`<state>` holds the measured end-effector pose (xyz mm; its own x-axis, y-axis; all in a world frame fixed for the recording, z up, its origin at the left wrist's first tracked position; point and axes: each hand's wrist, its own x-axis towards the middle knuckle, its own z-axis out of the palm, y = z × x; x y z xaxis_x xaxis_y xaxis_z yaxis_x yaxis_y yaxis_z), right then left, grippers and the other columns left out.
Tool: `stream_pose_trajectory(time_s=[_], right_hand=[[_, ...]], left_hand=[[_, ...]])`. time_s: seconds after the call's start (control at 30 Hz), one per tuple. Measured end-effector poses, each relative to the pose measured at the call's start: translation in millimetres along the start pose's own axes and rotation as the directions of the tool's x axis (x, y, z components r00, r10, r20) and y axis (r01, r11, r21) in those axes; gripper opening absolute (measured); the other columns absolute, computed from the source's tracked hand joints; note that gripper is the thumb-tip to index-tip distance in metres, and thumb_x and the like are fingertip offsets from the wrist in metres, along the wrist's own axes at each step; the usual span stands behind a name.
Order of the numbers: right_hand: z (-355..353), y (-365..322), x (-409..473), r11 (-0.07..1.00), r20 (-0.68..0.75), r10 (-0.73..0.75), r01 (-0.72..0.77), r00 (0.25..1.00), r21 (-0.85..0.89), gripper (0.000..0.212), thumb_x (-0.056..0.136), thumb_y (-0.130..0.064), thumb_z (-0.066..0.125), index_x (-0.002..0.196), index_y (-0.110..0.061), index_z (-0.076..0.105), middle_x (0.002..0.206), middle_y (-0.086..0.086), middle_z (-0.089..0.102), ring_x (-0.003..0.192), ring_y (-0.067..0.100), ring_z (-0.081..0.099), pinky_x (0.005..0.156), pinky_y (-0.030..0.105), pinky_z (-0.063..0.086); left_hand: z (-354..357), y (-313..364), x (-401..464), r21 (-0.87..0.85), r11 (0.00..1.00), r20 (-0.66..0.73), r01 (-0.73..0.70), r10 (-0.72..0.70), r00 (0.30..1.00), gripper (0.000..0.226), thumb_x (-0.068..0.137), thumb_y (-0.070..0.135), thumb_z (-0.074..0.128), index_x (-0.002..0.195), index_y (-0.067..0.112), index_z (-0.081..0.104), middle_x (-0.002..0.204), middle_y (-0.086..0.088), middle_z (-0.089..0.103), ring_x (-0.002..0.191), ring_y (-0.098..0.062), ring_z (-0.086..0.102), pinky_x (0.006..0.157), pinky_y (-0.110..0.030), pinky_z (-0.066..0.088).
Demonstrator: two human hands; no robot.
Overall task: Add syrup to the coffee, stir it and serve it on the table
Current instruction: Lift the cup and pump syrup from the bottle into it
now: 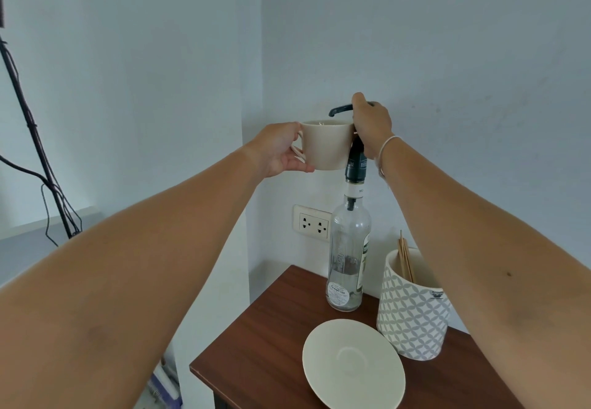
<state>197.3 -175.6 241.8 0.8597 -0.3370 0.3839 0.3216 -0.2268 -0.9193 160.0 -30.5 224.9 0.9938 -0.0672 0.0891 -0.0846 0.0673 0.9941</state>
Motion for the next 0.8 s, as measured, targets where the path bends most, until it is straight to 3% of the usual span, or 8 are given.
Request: stream_pose_trajectory(time_s=[0.1,0.47,0.67,0.8], right_hand=[[0.1,0.2,0.3,1.0,-0.01,-0.014,0.014,1.0,0.013,0.028,0.087,-0.034,0.042,0.064,-0.018,0.038,0.065,-0.004,0.04,0.059,0.014,0.038,0.062,0.029,0.035],[-0.3,-0.4,0.3,0.999,-0.032,-0.04,0.04,0.999,0.015,0.03,0.088,-0.03,0.044,0.061,-0.018,0.036,0.061,-0.004,0.036,0.056,0.013,0.036,0.053,0.025,0.03],[-0.7,3.1,-0.7,0.999,-0.041,-0.049,0.049,0.998,0.009,0.032,0.088,-0.029,0.044,0.059,-0.018,0.034,0.06,-0.004,0.036,0.055,0.012,0.034,0.052,0.025,0.029],[-0.7,4.0,-0.5,0.998,-0.041,-0.054,0.055,0.998,0.012,0.033,0.088,-0.028,0.044,0.059,-0.018,0.033,0.06,-0.005,0.035,0.055,0.012,0.034,0.052,0.024,0.029]], left_hand=[[-0.2,1.1,0.2,-0.004,1.0,0.001,0.005,-0.005,1.0,0.053,0.096,0.014,0.043,0.144,-0.004,0.028,0.132,-0.021,0.043,0.071,-0.035,0.06,0.045,-0.04,0.057],[0.5,1.9,-0.8,-0.006,1.0,0.0,0.002,-0.002,1.0,0.052,0.096,0.013,0.043,0.143,-0.004,0.029,0.144,-0.024,0.038,0.072,-0.036,0.06,0.046,-0.04,0.056],[0.5,0.9,-1.4,0.0,1.0,0.006,0.013,-0.013,1.0,0.052,0.097,0.014,0.042,0.144,-0.004,0.029,0.125,-0.02,0.042,0.071,-0.034,0.06,0.051,-0.045,0.057],[0.6,-0.7,-2.6,-0.004,1.0,0.004,0.011,-0.011,1.0,0.052,0.097,0.014,0.042,0.144,-0.004,0.029,0.13,-0.019,0.042,0.072,-0.035,0.06,0.047,-0.04,0.057]])
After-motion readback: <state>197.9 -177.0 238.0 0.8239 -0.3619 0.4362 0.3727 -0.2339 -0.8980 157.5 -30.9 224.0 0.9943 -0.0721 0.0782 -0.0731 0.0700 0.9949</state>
